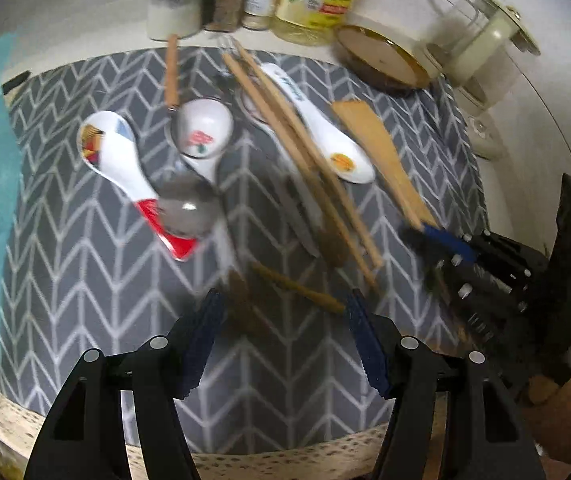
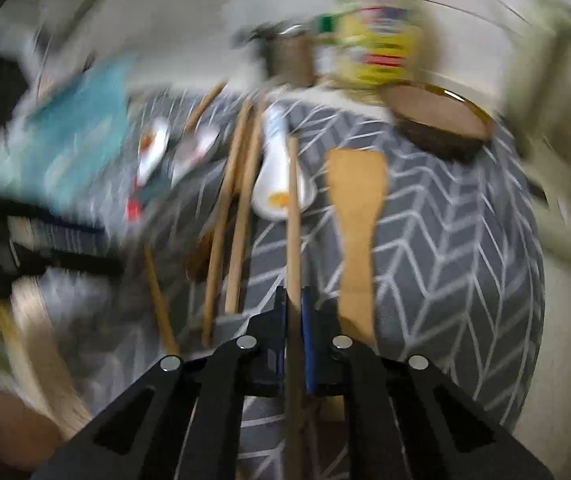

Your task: Organize utensils

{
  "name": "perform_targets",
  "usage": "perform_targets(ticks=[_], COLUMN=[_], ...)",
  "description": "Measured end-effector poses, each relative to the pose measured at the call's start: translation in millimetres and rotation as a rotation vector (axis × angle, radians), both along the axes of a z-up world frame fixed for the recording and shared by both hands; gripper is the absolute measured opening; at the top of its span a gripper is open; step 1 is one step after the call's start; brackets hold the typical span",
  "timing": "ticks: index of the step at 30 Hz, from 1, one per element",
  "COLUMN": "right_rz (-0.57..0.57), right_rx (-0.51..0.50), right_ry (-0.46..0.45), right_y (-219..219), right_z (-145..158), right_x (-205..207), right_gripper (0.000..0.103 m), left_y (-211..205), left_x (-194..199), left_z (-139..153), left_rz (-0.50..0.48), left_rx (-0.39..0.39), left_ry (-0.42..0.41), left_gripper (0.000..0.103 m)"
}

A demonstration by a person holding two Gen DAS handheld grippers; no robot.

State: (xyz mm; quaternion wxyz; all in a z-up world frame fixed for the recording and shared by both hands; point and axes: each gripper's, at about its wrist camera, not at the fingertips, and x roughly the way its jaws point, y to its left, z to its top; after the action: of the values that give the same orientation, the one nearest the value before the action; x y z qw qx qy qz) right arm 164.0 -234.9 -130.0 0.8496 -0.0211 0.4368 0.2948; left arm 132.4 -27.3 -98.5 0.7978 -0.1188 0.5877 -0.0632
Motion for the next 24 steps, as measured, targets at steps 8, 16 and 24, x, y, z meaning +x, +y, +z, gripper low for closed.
perform_targets(ticks=[8,16,24], right_rz=[-0.097,-0.106,-0.099], right_rx=[0.089,0.063,0.071], right_ry=[0.029,-0.013,-0.034], right_y=[-30,-37,-29], right_z=[0,8,17], right_x=[4,5,7], right_gripper=[0.007,0.008,0.007], left_y=[-40,-76,-37], left_x=[5,12,16], left_z=[-22,-18,25], left_rz=[-0.047,-0.088,0.004], left_rx=[-0.044,0.144,0.082], left_ry=[0.094,0.008,-0.066], left_gripper=[0.056,0.019,0.000])
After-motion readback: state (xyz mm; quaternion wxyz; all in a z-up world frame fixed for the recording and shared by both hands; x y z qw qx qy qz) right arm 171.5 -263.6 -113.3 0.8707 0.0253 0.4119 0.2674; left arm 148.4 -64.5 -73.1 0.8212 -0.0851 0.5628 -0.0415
